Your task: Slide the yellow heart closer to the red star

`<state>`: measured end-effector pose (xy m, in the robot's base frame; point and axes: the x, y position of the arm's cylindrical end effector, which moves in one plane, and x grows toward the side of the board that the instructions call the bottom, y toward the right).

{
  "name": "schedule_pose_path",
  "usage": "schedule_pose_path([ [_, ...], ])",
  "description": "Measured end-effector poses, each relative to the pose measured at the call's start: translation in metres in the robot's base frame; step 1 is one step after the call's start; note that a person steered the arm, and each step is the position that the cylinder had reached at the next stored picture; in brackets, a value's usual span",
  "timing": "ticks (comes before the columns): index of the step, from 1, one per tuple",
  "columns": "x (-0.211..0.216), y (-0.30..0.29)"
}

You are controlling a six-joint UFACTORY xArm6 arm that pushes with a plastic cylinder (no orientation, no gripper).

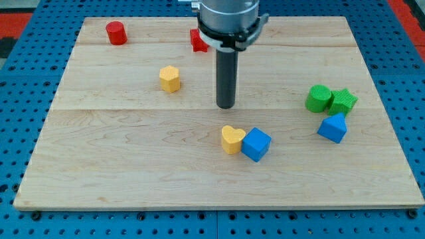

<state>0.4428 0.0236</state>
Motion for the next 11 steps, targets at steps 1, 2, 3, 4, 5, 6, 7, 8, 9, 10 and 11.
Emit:
schedule_pose_path([
  [1, 0.023, 0.011],
  [2, 0.034, -0.038],
  [3, 0.060, -0.099],
  [4, 0.114, -0.076],
  [5, 0.114, -0.004],
  [6, 0.095, 0.012],
  [7, 0.080, -0.013],
  [8, 0.076, -0.014],
  [9, 0.025, -0.002],
  [10, -0.018, 0.003],
  [11, -0.017, -0.010],
])
